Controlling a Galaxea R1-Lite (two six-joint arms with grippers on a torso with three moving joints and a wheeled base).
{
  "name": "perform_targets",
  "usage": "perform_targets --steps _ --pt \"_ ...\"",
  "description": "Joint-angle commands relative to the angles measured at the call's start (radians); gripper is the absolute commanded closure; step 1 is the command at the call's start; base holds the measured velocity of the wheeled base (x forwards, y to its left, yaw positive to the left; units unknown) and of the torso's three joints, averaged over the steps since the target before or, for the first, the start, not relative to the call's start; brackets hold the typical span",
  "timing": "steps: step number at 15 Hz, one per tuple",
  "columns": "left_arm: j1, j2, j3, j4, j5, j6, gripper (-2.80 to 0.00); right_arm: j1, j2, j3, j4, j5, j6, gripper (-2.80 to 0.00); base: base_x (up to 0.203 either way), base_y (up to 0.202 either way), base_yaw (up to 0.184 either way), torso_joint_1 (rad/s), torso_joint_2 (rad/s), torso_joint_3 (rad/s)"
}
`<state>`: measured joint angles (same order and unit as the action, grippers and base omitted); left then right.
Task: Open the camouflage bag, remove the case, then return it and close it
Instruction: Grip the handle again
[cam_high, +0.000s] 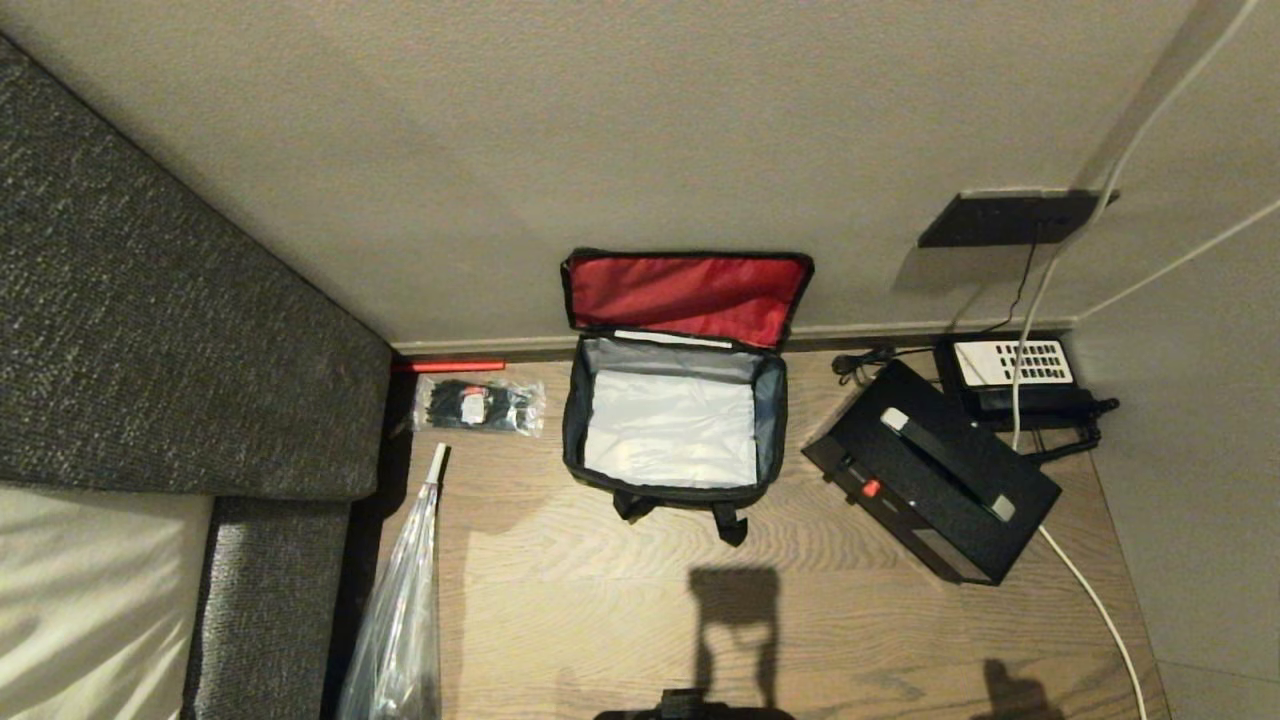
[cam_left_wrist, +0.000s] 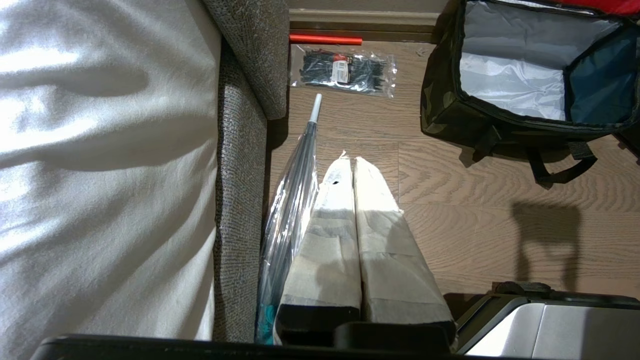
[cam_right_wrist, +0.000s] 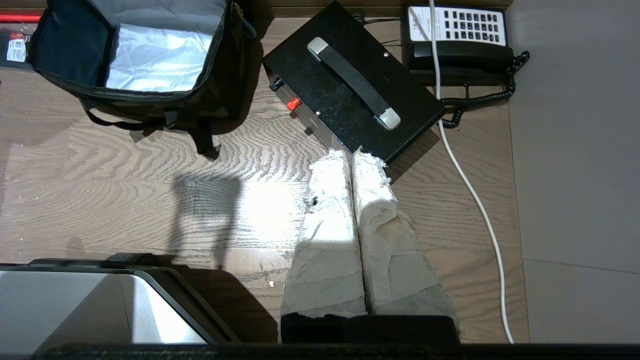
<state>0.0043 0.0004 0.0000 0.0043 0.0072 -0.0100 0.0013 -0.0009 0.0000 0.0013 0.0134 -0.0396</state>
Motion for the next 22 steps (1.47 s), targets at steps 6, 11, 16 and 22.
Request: perform_targets --steps 6,11,16,22 --pt "0.000 -0.002 0.003 -0.001 0.000 -0.001 0.00 0.000 -0.005 0.000 0.000 0.003 -0.016 0.00 0.000 0.000 0.000 0.000 0.00 0.000" --pt "0.000 -0.002 0.003 0.000 0.000 -0.001 0.00 0.000 -0.005 -0.081 0.007 0.024 -0.025 0.00 0.000 0.000 0.000 0.000 0.00 0.000" --pt "0.000 -0.002 0.003 0.000 0.000 -0.001 0.00 0.000 -0.003 -0.664 0.500 0.151 0.100 0.00 0.000 0.000 0.000 0.000 0.00 0.000" --pt "0.000 -0.002 0.003 -0.001 0.000 0.000 0.00 0.000 0.001 -0.723 0.691 0.551 0.214 0.00 0.000 0.000 0.000 0.000 0.00 0.000"
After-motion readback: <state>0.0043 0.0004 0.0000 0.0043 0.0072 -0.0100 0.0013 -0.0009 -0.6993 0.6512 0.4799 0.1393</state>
